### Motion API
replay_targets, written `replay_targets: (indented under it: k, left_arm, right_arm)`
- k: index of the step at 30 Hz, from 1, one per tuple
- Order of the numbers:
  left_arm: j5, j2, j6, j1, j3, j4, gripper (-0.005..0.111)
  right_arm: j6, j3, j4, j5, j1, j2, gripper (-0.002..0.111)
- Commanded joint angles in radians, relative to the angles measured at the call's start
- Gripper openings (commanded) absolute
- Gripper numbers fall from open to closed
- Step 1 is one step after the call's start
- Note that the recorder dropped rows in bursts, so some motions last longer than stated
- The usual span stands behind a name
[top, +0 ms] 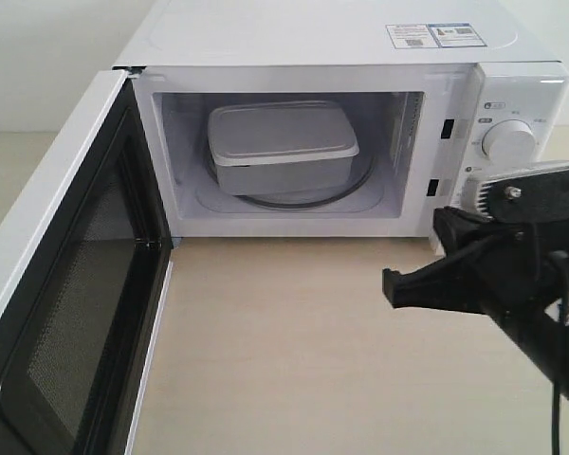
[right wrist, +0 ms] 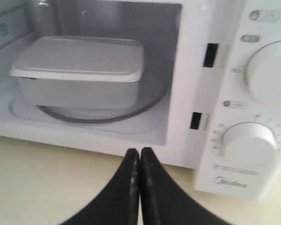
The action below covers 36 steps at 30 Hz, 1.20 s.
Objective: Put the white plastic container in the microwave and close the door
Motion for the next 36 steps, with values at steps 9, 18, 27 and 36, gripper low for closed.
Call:
replay_targets:
  k: [9, 18, 27, 36]
  left_arm:
    - [0.004, -0.003, -0.007, -0.008, 0.004, 0.022, 0.004]
    - [0.004, -0.003, -0.007, -0.008, 0.004, 0.022, 0.004]
    - [-0.068, -0.003, -0.007, -0.008, 0.004, 0.021, 0.004]
    - [-0.518, -0.003, -0.013, -0.008, 0.004, 0.021, 0.004]
  right_arm:
    - [-0.485, 0.019, 0.269, -0.041, -0.031, -0.404, 0.0]
    - [-1.048, -0.101, 0.546, 0.222, -0.167, -0.735, 0.0]
    - [-1.041, -0.101, 0.57, 0.218, -0.167, -0.74, 0.0]
    - [-0.997, -0.101, 0.589, 0.218, -0.167, -0.74, 0.0]
